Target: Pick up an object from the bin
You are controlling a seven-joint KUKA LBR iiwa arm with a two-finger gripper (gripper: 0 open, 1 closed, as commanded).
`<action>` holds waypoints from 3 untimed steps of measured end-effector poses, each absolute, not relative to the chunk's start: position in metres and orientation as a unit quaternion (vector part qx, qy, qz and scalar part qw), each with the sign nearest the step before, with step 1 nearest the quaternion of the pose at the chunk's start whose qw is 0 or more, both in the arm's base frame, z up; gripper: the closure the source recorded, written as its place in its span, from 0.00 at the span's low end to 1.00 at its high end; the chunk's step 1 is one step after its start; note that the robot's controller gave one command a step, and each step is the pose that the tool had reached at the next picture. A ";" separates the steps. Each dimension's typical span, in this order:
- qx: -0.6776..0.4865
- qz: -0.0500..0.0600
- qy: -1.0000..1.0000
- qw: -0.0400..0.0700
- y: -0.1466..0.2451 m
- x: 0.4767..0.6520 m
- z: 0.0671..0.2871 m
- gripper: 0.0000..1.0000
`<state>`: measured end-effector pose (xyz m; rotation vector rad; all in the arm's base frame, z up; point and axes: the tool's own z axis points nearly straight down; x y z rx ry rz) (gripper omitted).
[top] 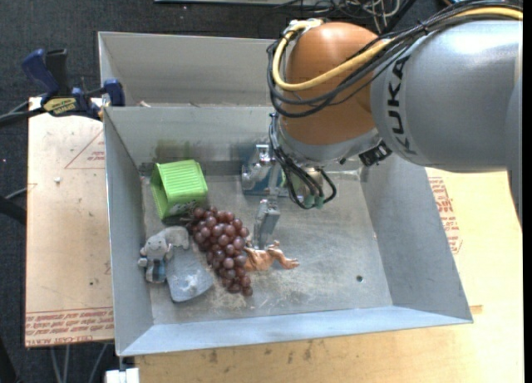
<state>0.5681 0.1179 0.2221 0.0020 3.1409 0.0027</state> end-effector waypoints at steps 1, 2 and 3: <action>0.001 0.001 1.000 0.000 0.118 0.568 0.222 0.00; -0.039 0.001 0.999 0.004 0.114 0.571 0.196 0.00; -0.149 0.001 0.989 0.002 0.105 0.564 0.143 0.00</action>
Offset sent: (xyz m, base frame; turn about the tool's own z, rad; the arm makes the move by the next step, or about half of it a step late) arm 0.0080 -0.0212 -0.1227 -0.3253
